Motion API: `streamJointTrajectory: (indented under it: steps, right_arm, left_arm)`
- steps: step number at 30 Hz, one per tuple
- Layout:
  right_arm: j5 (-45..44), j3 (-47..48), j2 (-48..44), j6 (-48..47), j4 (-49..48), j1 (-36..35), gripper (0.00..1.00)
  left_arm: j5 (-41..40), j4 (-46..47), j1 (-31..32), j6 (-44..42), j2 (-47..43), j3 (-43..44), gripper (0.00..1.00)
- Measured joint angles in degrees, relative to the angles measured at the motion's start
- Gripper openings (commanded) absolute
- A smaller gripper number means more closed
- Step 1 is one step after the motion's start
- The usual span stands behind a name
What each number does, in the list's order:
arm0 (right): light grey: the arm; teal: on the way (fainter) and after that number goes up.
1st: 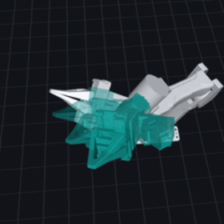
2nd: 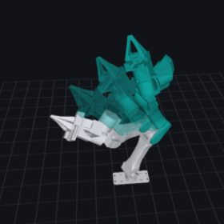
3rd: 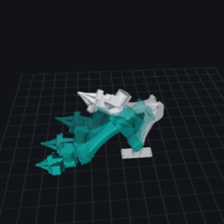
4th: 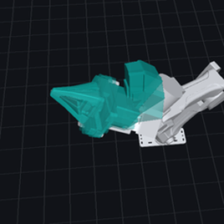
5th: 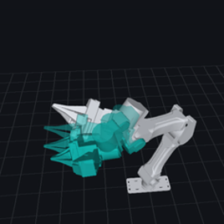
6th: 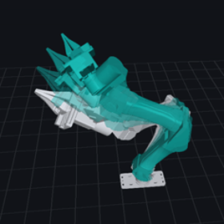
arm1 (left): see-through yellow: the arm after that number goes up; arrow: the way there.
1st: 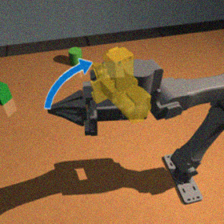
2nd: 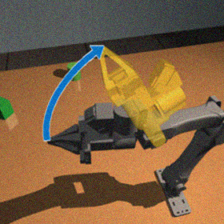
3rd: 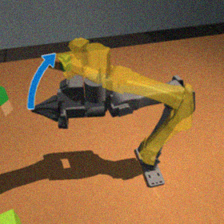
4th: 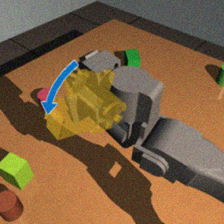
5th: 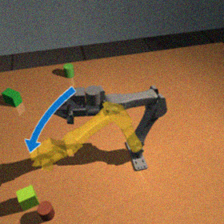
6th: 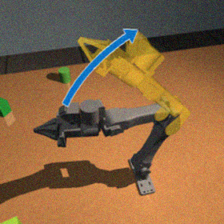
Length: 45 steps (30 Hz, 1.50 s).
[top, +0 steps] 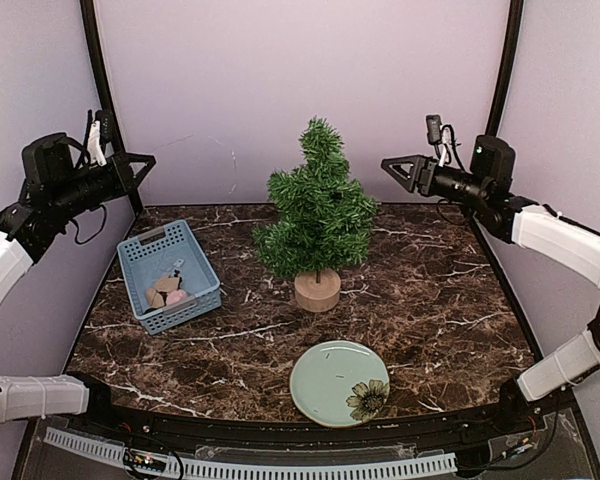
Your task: Decorate the small christmas tree
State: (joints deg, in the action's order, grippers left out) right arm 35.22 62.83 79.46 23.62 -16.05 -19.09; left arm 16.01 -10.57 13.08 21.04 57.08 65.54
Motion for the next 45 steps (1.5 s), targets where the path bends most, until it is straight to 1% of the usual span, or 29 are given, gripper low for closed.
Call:
streamJointTrajectory:
  steps: [8,16,19,21,26,30,35,40,45]
  right_arm:
    - [1.0,4.4,-2.6,-4.0,1.0,-7.9,0.58]
    - [-0.8,6.0,-3.7,-4.9,-0.6,-17.8,0.55]
    - [-2.8,6.3,-3.3,-5.7,-0.6,-21.6,0.57]
    - [-4.0,6.4,-3.1,-6.1,-0.6,-23.7,0.60]
    - [-6.1,6.8,-2.0,-7.3,-1.5,-29.5,0.67]
    - [-7.1,8.1,-0.2,-8.1,-1.9,-32.9,0.68]
    - [-8.8,9.0,1.7,-8.4,-3.2,-35.3,0.68]
    - [-11.6,9.5,3.0,-8.1,-4.9,-35.5,0.64]
    - [-13.0,9.5,3.4,-7.7,-7.2,-35.5,0.63]
  left_arm:
    - [10.9,8.7,0.2,0.9,-2.7,0.0,0.00]
    - [20.6,16.5,1.5,5.0,-2.7,0.0,0.00]
    - [22.7,18.6,2.3,6.2,-2.7,0.0,0.00]
    - [23.9,19.9,2.9,7.0,-2.6,0.0,0.00]
    - [25.9,22.1,4.2,8.3,-1.4,1.1,0.00]
    - [26.9,23.3,5.2,8.8,-0.5,2.2,0.00]
    - [27.6,24.3,6.3,9.0,0.3,3.6,0.00]
    - [27.7,25.3,7.3,9.1,1.0,4.0,0.00]
    - [27.7,25.9,7.9,9.2,1.4,4.1,0.00]
